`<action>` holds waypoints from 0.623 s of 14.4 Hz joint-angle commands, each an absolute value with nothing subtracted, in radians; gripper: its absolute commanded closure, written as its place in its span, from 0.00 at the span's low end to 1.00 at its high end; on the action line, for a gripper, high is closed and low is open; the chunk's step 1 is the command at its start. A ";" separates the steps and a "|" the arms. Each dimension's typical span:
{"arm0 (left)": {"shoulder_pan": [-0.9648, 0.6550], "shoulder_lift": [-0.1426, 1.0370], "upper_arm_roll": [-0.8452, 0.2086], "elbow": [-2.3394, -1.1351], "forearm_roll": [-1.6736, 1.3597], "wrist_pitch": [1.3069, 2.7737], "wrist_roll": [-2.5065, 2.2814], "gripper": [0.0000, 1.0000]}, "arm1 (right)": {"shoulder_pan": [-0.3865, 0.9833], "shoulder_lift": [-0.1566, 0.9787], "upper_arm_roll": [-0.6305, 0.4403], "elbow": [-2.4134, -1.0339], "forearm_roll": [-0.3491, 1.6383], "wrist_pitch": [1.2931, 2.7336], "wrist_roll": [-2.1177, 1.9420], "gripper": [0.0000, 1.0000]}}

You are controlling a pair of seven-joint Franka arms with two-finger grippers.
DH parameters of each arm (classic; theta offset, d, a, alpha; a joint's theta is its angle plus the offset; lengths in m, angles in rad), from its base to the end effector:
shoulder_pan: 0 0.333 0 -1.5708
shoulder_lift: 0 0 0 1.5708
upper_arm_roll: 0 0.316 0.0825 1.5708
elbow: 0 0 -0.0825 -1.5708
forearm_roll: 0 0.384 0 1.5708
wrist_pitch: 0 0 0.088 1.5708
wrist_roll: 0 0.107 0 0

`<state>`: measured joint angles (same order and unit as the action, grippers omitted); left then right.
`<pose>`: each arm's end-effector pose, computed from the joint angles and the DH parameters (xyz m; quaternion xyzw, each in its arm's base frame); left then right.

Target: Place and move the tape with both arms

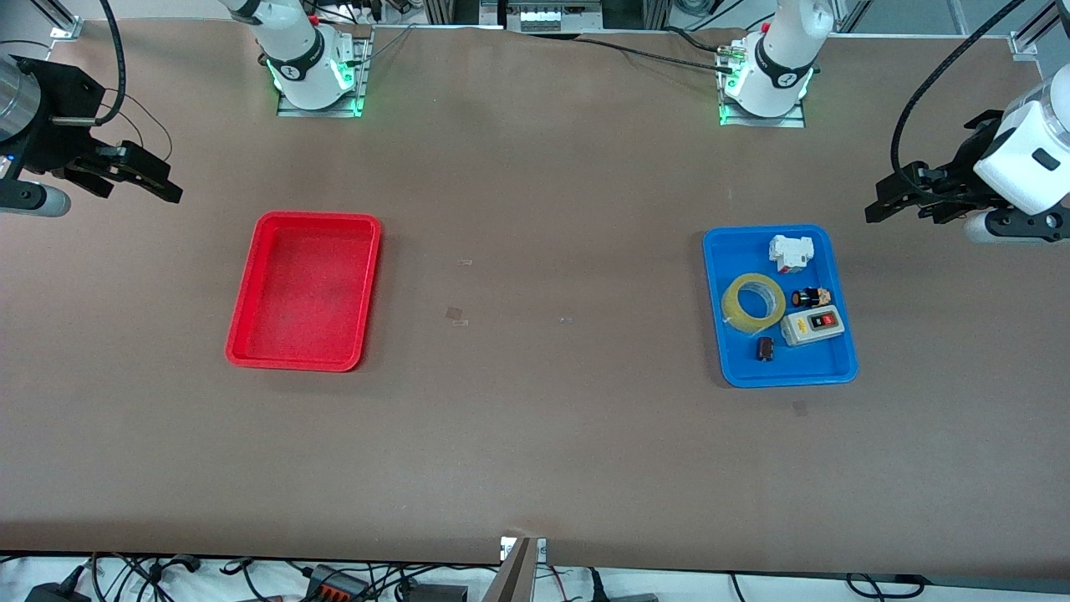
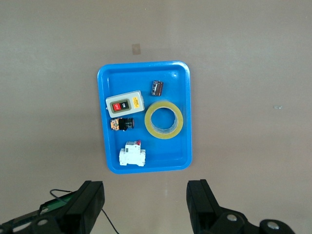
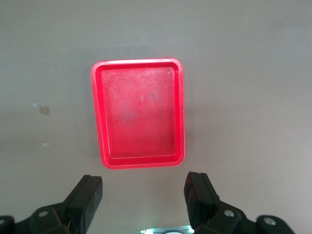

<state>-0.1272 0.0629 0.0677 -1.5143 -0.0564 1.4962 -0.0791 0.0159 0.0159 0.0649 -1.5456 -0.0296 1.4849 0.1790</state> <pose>0.5643 -0.0413 0.6097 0.9988 0.0088 -0.0421 0.0232 0.5488 0.0407 0.6204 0.9979 -0.0497 -0.0361 0.0191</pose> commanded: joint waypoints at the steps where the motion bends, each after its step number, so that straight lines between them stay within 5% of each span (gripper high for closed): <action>1: -0.136 0.080 0.075 -1.477 -0.072 1.477 -0.058 0.00 | 0.012 0.014 0.069 -1.542 -0.023 1.486 0.169 0.01; 9: -0.137 0.080 0.074 -1.479 -0.067 1.473 -0.057 0.00 | 0.008 0.014 0.069 -1.540 -0.018 1.488 0.161 0.01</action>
<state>-0.1344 0.0637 0.0675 -1.5140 -0.0565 1.4953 -0.0776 0.0159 0.0169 0.0650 -1.5456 -0.0295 1.4852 0.1789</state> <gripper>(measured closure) 0.000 0.013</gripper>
